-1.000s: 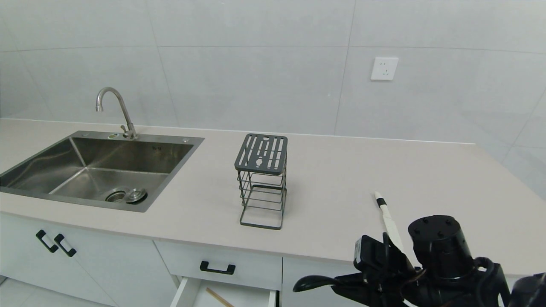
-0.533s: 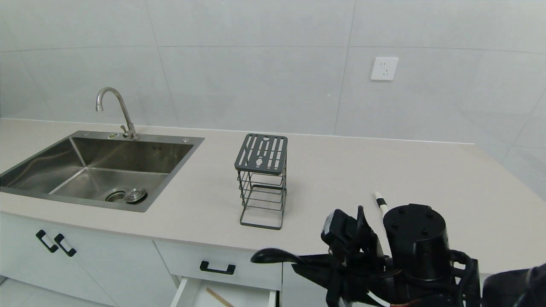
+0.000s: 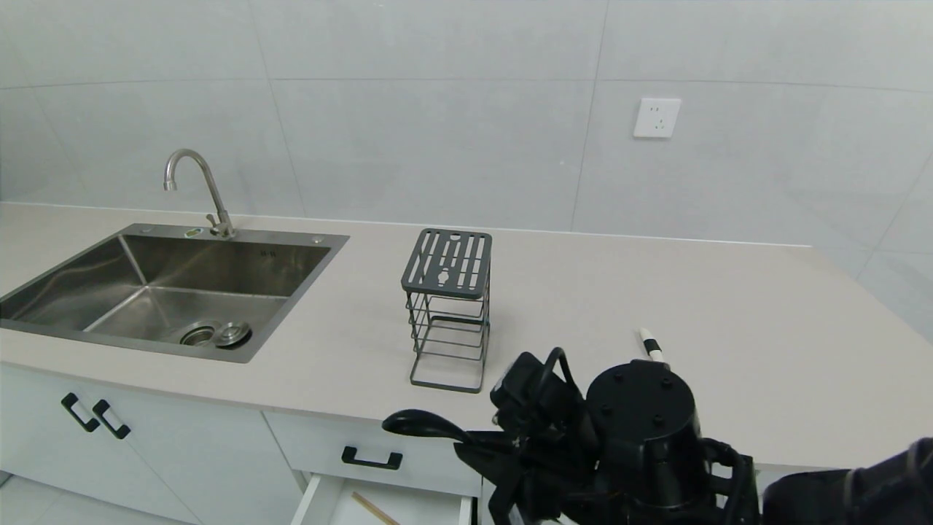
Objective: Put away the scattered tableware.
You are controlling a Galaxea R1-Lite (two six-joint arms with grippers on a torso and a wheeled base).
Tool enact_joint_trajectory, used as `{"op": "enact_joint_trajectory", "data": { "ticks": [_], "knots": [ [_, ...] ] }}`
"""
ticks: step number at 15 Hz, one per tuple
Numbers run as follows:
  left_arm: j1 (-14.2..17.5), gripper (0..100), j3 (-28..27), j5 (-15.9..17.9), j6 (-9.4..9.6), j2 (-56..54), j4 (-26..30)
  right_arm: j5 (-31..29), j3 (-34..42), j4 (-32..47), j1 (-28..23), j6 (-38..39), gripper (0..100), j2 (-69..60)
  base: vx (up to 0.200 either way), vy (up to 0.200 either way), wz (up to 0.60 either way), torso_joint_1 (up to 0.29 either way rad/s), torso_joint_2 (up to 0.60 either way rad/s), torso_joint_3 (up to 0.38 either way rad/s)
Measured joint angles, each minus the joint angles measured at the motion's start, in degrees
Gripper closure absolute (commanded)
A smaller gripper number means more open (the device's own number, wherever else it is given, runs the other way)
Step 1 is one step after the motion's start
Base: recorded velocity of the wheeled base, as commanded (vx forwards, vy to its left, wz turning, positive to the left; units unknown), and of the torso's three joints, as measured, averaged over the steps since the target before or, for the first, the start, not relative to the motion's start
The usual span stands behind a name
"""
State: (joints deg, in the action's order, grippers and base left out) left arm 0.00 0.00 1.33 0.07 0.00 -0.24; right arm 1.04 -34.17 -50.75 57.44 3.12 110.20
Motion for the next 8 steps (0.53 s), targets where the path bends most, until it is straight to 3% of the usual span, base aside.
{"op": "enact_joint_trajectory", "data": {
  "ticks": [4,8],
  "knots": [
    [0.0,0,0.0,0.0,0.02,0.0,0.0,3.0,-4.5,0.7,5.2,-0.3,100,4.2,0.0,0.0,0.0,0.0,0.0,0.0],
    [0.0,0,0.0,0.0,0.0,0.0,0.0,3.9,-10.3,2.0,5.9,-1.6,100,6.9,0.0,0.0,0.0,0.0,0.0,0.0]
  ]
}}
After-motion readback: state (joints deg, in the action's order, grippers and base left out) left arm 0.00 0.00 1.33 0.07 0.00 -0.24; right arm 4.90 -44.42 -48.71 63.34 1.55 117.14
